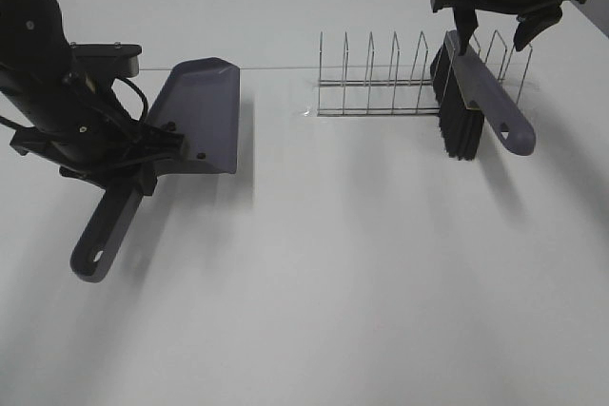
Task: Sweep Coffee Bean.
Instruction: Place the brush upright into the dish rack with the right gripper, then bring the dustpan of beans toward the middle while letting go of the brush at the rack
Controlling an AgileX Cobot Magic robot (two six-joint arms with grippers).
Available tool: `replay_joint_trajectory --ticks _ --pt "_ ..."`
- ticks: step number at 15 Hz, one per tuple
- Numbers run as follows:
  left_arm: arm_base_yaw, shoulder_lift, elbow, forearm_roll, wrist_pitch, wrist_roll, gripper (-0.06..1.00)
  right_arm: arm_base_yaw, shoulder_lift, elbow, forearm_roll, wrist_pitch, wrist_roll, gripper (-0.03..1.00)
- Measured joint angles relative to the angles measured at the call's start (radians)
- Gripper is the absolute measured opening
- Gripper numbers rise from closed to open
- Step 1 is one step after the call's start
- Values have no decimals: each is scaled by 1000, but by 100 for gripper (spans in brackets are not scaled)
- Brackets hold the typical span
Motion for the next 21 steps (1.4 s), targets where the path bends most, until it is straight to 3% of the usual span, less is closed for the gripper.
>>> replay_joint_trajectory --ticks 5,11,15,16,17,21 --pt "-72 30 0 -35 -32 -30 37 1 -18 0 0 66 0 68" --pt "-90 139 1 -35 -52 -42 37 1 -68 7 5 66 1 68" --pt "-90 139 1 -35 -74 -42 37 1 -152 103 5 66 1 68" --pt "-90 139 1 -35 -70 -43 40 1 -162 122 5 66 1 68" --pt "-90 139 1 -35 -62 -45 52 1 -206 187 5 66 1 68" --pt "-90 115 2 -53 -14 -46 58 1 -301 327 5 65 1 68"
